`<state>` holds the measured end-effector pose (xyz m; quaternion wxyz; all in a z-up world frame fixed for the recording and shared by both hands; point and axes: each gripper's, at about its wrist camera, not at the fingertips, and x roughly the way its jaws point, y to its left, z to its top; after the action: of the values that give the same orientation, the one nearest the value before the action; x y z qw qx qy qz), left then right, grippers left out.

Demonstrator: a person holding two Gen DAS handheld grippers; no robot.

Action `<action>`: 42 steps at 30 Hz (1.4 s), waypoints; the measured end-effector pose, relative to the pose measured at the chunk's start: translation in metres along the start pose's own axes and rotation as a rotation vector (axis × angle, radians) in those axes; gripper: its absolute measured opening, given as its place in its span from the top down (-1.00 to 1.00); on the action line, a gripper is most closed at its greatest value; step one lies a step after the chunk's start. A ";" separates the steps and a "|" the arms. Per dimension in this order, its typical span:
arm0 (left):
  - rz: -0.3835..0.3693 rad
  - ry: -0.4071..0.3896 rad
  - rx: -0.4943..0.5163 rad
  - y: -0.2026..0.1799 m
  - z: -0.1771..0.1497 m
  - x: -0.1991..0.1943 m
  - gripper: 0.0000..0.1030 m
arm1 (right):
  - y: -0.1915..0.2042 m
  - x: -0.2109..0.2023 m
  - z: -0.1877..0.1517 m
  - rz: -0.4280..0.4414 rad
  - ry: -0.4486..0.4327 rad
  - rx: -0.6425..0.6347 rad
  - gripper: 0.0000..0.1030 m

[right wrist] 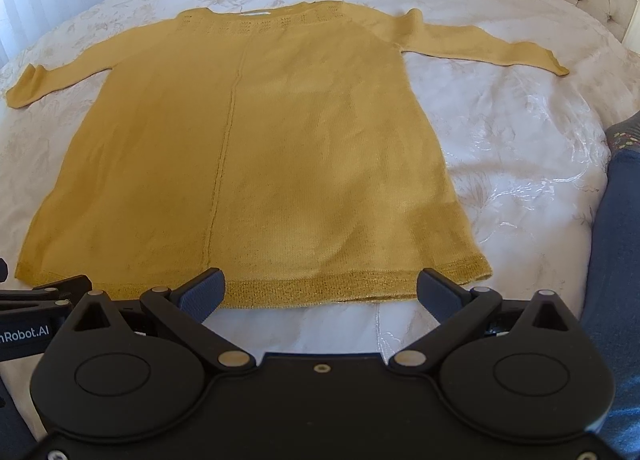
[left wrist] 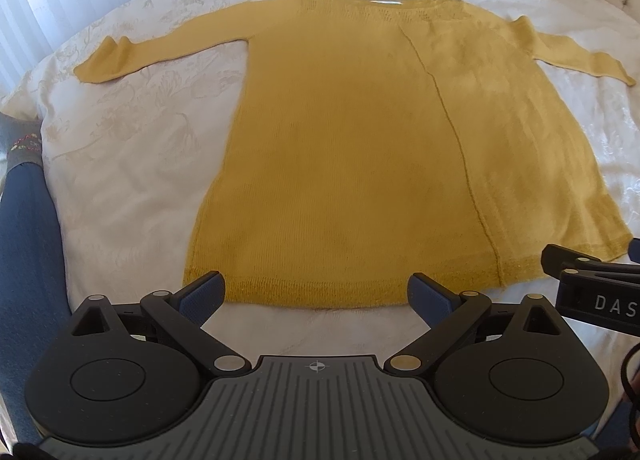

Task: Fold small clothes
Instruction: 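Move both tools over the yellow sweater toward its sleeves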

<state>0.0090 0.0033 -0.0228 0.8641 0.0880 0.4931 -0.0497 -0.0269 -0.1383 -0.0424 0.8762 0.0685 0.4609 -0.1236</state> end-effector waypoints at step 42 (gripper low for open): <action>-0.096 0.052 0.057 0.019 0.030 0.086 -1.00 | -0.010 0.085 0.031 0.077 0.220 0.071 -1.00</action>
<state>0.0812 0.0162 -0.0795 0.8448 0.0903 0.5173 -0.1028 0.0408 -0.1683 -0.0948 0.8216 0.1303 0.5464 -0.0976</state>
